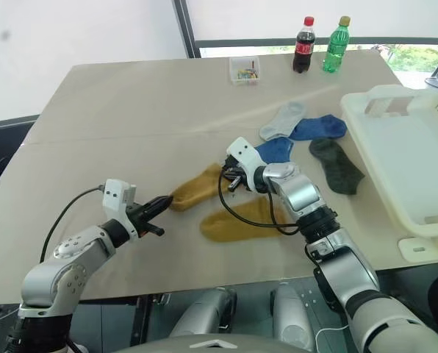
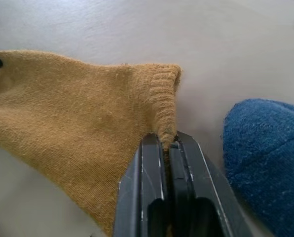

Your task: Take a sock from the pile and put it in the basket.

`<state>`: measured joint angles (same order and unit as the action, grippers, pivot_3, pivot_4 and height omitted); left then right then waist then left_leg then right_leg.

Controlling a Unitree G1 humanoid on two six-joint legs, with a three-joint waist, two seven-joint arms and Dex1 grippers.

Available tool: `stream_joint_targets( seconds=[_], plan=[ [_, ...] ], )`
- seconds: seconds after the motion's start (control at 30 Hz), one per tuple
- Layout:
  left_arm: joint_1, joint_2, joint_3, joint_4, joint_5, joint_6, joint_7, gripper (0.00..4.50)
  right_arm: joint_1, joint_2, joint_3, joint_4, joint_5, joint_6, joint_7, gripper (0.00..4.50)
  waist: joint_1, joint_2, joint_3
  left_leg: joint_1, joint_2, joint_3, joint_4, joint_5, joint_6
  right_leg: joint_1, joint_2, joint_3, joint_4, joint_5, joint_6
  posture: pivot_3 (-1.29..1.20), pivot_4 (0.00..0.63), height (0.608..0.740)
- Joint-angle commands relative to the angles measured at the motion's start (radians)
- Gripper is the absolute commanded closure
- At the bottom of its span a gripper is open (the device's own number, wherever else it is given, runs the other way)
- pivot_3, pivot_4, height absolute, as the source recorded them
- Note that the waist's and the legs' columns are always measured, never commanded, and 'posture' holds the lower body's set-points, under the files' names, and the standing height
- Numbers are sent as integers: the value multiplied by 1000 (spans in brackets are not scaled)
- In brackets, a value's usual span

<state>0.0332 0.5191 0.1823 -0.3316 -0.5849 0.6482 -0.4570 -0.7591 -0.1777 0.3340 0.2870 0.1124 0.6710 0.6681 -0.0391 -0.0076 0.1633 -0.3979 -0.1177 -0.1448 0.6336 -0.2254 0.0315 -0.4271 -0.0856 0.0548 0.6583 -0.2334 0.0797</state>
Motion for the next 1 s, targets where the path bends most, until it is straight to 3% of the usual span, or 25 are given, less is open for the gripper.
stream_joint_targets(
  seconds=[0.03, 0.47, 0.73, 1.0],
  plan=[
    [-42, -28, 26, 20, -46, -19, -44, 4500, 42, -18, -50, -118, 29, 75, -11, 4471, 4, 0, 0, 0, 0, 0, 0, 0, 0, 0, 0, 0, 0, 0, 0, 0, 150, 740],
    [-82, 81, 59, -65, -341, 144, -286, 4500, 210, -151, -321, -741, 316, 579, -51, 4471, 3, 0, 0, -2, 0, -1, 0, -2, 3, 0, -1, -1, -1, 0, 0, 0, 150, 740],
    [-124, 137, -45, -35, -271, 149, -346, 4500, 409, -130, -446, -1028, 383, 789, -177, 4471, 13, 0, 0, -2, 1, 0, 0, -2, 3, 0, -3, 0, -1, 0, 0, 0, 150, 740],
    [-187, 170, -130, 22, -184, 121, -423, 4500, 533, -70, -470, -1155, 380, 850, -286, 4471, 25, 0, 0, -2, 1, 0, 0, -2, 3, 0, -2, 0, -1, 0, 0, 0, 150, 740]
  ],
)
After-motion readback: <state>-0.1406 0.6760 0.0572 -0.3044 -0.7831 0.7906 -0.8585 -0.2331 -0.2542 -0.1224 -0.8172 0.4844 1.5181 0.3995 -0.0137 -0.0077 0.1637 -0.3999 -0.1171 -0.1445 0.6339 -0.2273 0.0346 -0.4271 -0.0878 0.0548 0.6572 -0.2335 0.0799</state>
